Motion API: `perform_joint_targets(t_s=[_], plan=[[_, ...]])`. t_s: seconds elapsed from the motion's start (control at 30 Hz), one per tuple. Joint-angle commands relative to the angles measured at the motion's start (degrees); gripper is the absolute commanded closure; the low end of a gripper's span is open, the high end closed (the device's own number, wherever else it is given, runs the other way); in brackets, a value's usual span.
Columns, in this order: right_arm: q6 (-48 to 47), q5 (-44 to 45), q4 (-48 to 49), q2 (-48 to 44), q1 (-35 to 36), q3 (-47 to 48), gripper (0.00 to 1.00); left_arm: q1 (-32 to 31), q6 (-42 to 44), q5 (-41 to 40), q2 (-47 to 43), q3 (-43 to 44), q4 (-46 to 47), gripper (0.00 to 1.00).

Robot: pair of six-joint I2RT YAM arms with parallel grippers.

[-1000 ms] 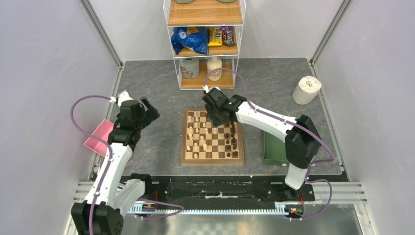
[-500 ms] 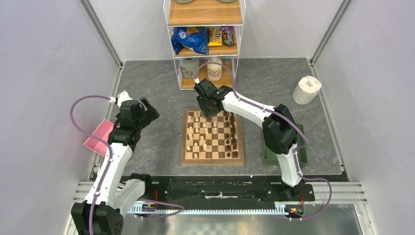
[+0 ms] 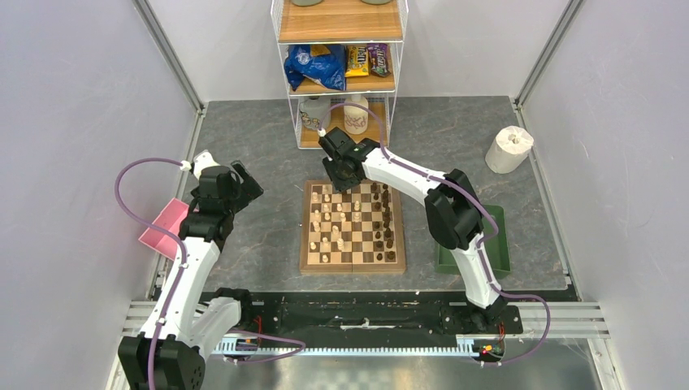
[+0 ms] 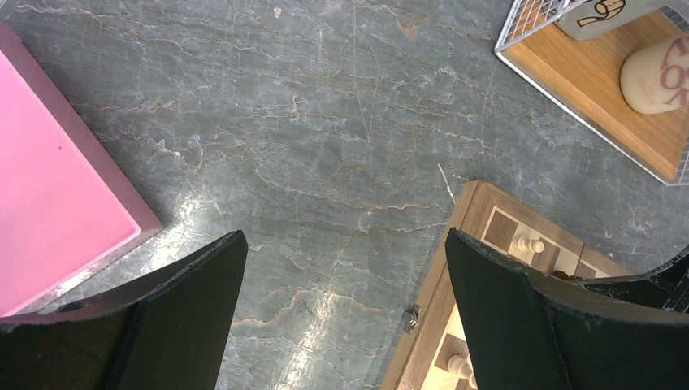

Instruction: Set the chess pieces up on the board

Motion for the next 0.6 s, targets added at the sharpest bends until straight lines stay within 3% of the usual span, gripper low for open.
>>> perform_joint_targets(t_s=[0.0,0.57], plan=[[-0.08,-0.71,-0.77,1.30,-0.02,3.07,0.61,0.30,2.21,-1.54,0.09,0.26,1.32,0.00],[-0.44,0.60,-1.26,2.03,-0.54,3.54,0.62,0.33,2.30,-1.45,0.46,0.87,1.32,0.00]])
